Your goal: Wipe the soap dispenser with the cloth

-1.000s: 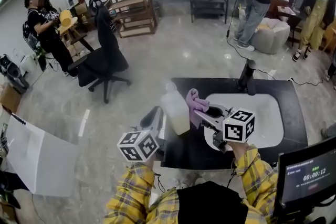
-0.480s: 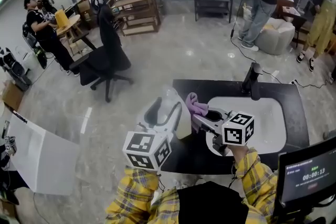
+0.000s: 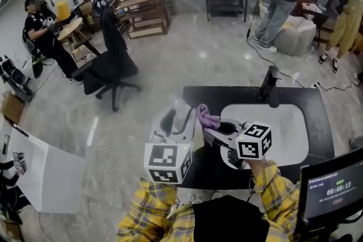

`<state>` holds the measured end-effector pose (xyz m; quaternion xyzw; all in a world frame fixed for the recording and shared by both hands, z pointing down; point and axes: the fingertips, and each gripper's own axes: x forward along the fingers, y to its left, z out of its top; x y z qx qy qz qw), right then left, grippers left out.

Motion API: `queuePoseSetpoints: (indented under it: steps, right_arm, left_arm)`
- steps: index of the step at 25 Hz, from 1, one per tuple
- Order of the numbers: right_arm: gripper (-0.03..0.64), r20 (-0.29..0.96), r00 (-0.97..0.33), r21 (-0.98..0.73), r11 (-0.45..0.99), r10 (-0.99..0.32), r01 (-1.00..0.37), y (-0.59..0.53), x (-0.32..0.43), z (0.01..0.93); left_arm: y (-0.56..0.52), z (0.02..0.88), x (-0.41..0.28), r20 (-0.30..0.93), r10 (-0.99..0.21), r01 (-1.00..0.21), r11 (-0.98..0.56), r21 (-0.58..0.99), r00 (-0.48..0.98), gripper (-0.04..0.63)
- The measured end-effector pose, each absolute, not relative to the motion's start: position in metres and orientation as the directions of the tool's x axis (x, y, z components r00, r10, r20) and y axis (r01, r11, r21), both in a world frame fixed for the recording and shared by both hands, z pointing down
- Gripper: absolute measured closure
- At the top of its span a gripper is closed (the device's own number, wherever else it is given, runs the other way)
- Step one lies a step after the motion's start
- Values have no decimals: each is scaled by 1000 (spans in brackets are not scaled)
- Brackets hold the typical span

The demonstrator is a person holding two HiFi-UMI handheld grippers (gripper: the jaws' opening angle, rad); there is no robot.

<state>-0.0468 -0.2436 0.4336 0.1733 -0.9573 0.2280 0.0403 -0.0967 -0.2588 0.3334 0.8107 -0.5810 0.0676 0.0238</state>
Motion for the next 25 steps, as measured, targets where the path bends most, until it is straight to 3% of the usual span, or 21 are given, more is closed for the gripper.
queuePoseSetpoints:
  steps: [11, 17, 25]
  right_arm:
    - [535, 157, -937, -435, 831, -311, -348, -240, -47, 429]
    - [535, 158, -928, -441, 817, -336, -371, -233, -42, 423]
    - [535, 160, -917, -440, 805, -365, -397, -223, -26, 430]
  left_arm:
    - [-259, 327, -93, 130, -837, -844, -536, -5, 531, 428]
    - [-254, 319, -92, 100, -675, -680, -733, 19, 731, 428]
    - [-250, 324, -82, 8, -452, -452, -891, 42, 892, 428]
